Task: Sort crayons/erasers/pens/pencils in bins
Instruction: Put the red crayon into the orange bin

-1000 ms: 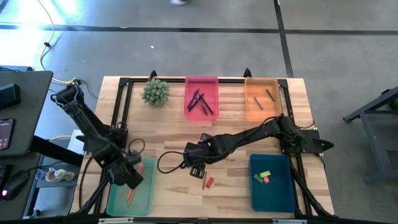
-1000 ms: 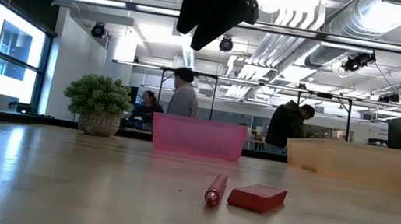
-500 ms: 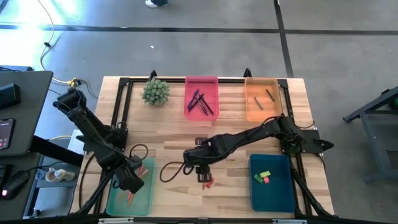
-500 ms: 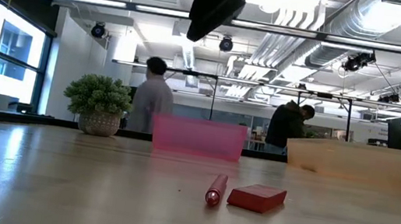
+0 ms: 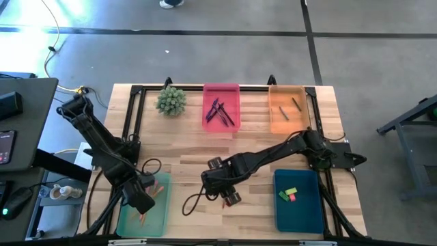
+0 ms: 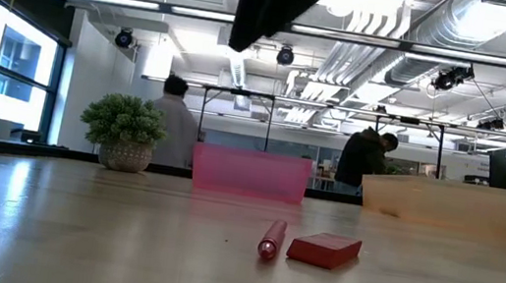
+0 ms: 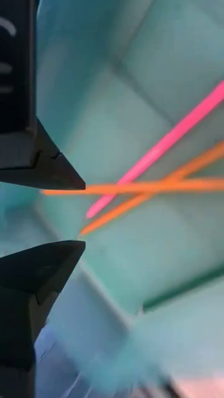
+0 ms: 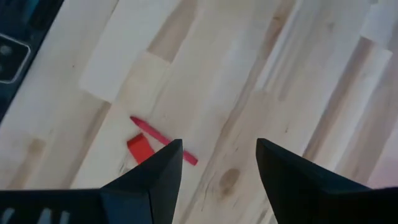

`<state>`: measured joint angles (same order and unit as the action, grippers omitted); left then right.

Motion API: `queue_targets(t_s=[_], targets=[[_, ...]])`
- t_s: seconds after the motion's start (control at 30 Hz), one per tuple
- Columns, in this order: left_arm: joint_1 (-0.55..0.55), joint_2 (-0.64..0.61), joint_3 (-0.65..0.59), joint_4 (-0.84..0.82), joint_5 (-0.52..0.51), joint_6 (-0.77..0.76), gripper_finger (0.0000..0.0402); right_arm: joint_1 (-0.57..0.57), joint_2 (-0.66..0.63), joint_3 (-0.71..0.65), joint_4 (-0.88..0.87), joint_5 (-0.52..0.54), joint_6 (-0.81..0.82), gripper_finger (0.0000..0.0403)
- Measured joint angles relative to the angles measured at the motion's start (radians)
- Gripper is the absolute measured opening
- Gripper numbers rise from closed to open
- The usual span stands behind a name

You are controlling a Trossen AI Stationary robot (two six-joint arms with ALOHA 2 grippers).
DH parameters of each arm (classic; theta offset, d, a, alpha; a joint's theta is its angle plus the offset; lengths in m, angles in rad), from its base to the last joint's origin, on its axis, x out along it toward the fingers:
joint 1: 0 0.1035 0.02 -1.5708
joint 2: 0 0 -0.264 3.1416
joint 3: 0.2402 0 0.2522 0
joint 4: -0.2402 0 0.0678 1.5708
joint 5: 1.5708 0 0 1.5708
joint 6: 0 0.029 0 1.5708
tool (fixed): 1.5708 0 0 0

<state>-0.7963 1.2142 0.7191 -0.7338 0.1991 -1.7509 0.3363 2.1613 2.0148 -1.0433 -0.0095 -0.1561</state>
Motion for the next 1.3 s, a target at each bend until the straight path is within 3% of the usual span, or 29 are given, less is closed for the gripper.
queue_targets(t_s=[0.57,0.67,0.87,1.13,1.3], targets=[[0.000,-0.094,0.233,0.004,-0.243,0.139,0.0127,0.052,0.146,0.000,-0.077,0.029,-0.116,0.0197],[0.000,-0.094,0.242,0.004,-0.260,0.156,0.0127,0.065,0.182,0.000,-0.091,0.035,-0.134,0.0197],[0.000,-0.093,0.242,-0.002,-0.280,0.146,0.0127,0.091,0.222,-0.001,-0.094,0.147,-0.142,0.0197],[0.000,-0.093,0.242,-0.002,-0.295,0.139,0.0127,0.089,0.223,-0.001,-0.024,0.084,-0.162,0.0191],[0.000,-0.093,0.242,-0.002,-0.301,0.139,0.0127,0.089,0.232,-0.001,0.008,0.053,-0.194,0.0158]])
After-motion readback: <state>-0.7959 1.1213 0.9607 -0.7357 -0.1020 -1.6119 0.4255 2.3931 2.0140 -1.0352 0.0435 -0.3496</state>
